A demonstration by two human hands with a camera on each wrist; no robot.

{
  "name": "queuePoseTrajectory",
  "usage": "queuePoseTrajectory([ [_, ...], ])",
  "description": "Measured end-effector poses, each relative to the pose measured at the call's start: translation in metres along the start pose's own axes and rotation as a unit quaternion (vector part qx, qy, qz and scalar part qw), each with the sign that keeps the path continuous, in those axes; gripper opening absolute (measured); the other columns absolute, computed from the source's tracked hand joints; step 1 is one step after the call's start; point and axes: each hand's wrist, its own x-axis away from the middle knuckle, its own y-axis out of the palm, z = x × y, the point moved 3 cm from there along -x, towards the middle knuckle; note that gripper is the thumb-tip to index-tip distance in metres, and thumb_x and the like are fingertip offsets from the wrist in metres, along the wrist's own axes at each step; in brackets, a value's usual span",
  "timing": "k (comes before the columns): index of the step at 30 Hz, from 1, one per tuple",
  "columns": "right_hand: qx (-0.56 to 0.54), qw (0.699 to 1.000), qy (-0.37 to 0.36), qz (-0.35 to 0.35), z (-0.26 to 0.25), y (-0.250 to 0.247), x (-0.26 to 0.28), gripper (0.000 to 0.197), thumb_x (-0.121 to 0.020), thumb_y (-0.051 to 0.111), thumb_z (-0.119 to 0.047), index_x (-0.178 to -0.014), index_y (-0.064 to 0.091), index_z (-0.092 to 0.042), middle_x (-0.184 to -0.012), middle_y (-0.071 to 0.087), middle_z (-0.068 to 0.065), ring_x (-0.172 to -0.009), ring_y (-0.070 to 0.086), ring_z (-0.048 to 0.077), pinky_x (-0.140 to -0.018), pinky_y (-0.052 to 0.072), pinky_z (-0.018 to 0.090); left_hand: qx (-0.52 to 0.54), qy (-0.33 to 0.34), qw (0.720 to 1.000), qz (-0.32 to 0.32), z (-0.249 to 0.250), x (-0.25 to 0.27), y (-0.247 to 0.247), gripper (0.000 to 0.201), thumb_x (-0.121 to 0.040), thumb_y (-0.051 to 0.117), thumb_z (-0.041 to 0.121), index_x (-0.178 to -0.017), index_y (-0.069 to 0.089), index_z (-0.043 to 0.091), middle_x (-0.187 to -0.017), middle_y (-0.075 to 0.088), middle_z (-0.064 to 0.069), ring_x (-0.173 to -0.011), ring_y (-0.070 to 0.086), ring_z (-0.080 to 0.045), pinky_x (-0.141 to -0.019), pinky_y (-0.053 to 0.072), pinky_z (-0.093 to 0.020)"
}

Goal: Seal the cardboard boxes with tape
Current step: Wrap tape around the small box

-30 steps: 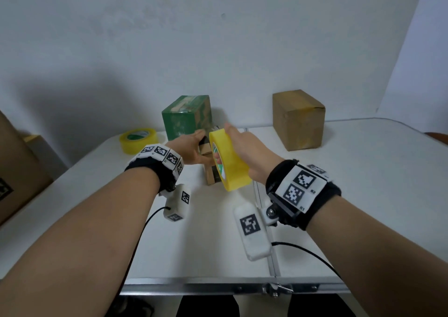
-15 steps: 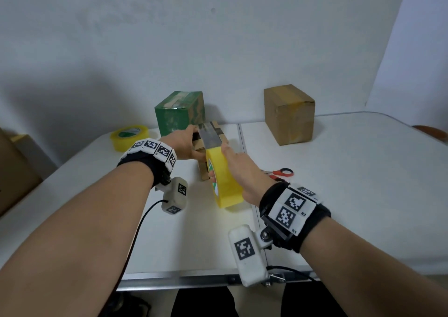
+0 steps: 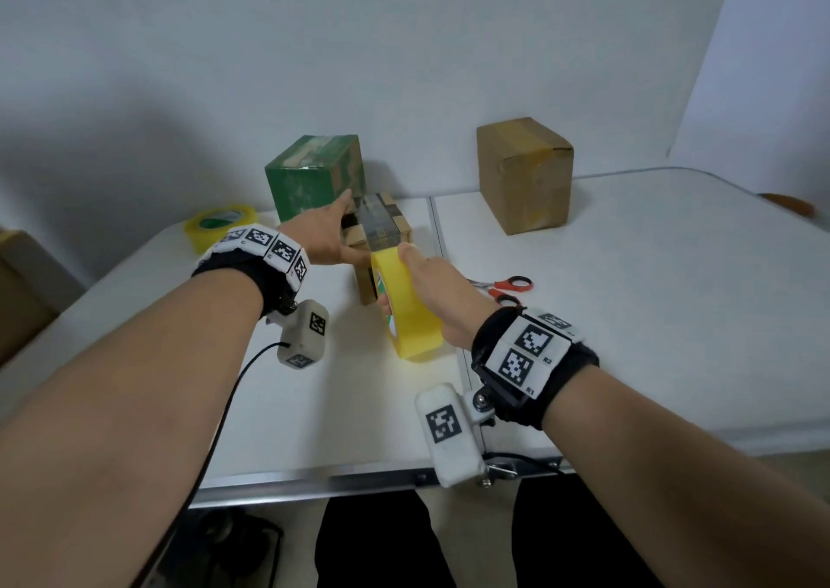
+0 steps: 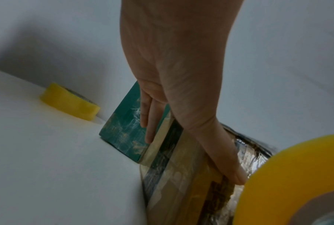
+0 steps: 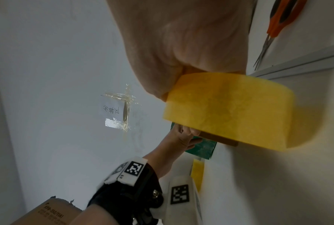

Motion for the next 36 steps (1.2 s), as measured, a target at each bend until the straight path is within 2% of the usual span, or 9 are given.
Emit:
queuePoseTrajectory([
  [3, -0.004, 1.0, 0.008, -0.009, -0.003, 0.0, 0.001, 0.061, -0.102, 0.034, -0.048, -0.136, 0.048, 0.001, -0.064, 0.072, 0.006, -0.06, 0.068, 0.019, -0.099, 0.05, 0.042, -0.072, 0.027, 0.997, -0.031, 0.004, -0.004, -0.007, 0.112, -0.074, 0.063, 0.072, -0.153, -0.01, 0.039, -0.159, 0.016, -0.005, -0.133, 0.043, -0.032, -0.107, 0.041, -0.041],
  [7, -0.003, 1.0, 0.008, -0.013, -0.005, -0.001, 0.001, 0.058, -0.102, 0.035, -0.046, -0.135, 0.048, -0.001, -0.067, 0.071, 0.008, -0.065, 0.067, 0.022, -0.094, 0.054, 0.042, -0.137, 0.037, 0.988, -0.061, 0.01, -0.008, -0.014, 0.104, -0.074, 0.061, 0.074, -0.152, -0.003, 0.046, -0.156, 0.013, -0.005, -0.132, 0.042, -0.034, -0.107, 0.036, -0.041],
  [12, 0.008, 1.0, 0.004, -0.016, -0.007, -0.002, 0.002, 0.056, -0.103, 0.034, -0.045, -0.129, 0.053, 0.001, -0.073, 0.07, 0.01, -0.065, 0.065, 0.022, -0.09, 0.054, 0.039, -0.145, 0.067, 0.985, -0.061, 0.009, -0.015, -0.01, 0.11, -0.071, 0.063, 0.072, -0.153, -0.002, 0.037, -0.163, -0.009, -0.005, -0.15, -0.002, -0.029, -0.119, 0.003, -0.054],
  [15, 0.007, 1.0, 0.012, -0.015, -0.007, -0.002, 0.0, 0.056, -0.103, 0.035, -0.044, -0.13, 0.052, 0.001, -0.071, 0.07, 0.01, -0.061, 0.066, 0.02, -0.093, 0.054, 0.039, -0.093, 0.093, 0.989, -0.067, 0.01, -0.014, -0.004, 0.11, -0.076, 0.065, 0.066, -0.154, -0.002, 0.029, -0.164, -0.007, 0.0, -0.15, 0.006, -0.021, -0.122, 0.007, -0.046],
  [21, 0.007, 1.0, 0.014, -0.012, -0.009, 0.0, -0.003, 0.057, -0.103, 0.035, -0.045, -0.134, 0.049, 0.001, -0.07, 0.07, 0.01, -0.061, 0.065, 0.02, -0.09, 0.054, 0.039, -0.059, 0.127, 0.988, -0.06, 0.01, -0.004, -0.002, 0.092, -0.086, 0.064, 0.051, -0.152, -0.001, 0.047, -0.164, -0.003, 0.003, -0.149, 0.012, -0.023, -0.117, 0.021, -0.038],
  [28, -0.011, 1.0, 0.019, 0.006, -0.01, 0.004, 0.0, 0.059, -0.1, 0.037, -0.049, -0.123, 0.056, 0.002, -0.069, 0.071, 0.01, -0.065, 0.066, 0.024, -0.095, 0.053, 0.044, -0.042, 0.243, 0.965, 0.089, 0.028, 0.019, 0.001, 0.07, -0.092, 0.064, 0.025, -0.151, 0.028, 0.033, -0.159, 0.022, 0.003, -0.144, 0.028, -0.016, -0.116, 0.025, -0.031],
  [32, 0.002, 0.999, 0.018, 0.032, -0.002, 0.01, -0.008, 0.092, -0.079, 0.039, -0.073, -0.139, 0.045, -0.003, -0.113, 0.07, 0.016, -0.1, 0.068, 0.031, -0.108, 0.04, 0.053, -0.087, 0.161, 0.975, 0.129, 0.026, 0.018, -0.001, 0.058, -0.096, 0.056, 0.039, -0.149, 0.032, 0.041, -0.154, 0.036, 0.005, -0.134, 0.047, -0.023, -0.108, 0.041, -0.041],
  [34, -0.001, 0.999, 0.027, 0.032, 0.002, 0.008, -0.012, 0.092, -0.083, 0.039, -0.073, -0.144, 0.04, -0.003, -0.105, 0.074, 0.014, -0.106, 0.067, 0.029, -0.111, 0.036, 0.054, -0.091, 0.157, 0.977, 0.113, 0.029, 0.018, -0.001, 0.059, -0.095, 0.056, 0.04, -0.149, 0.031, 0.04, -0.155, 0.036, 0.004, -0.134, 0.045, -0.025, -0.109, 0.039, -0.042],
  [36, -0.002, 0.999, 0.034, 0.025, 0.001, 0.003, -0.011, 0.109, -0.073, 0.043, -0.085, -0.145, 0.038, -0.004, -0.092, 0.077, 0.01, -0.118, 0.061, 0.032, -0.113, 0.034, 0.054, -0.075, 0.16, 0.98, 0.089, 0.032, 0.018, 0.002, 0.066, -0.093, 0.059, 0.039, -0.151, 0.028, 0.036, -0.157, 0.033, 0.001, -0.139, 0.036, -0.026, -0.114, 0.032, -0.042],
])
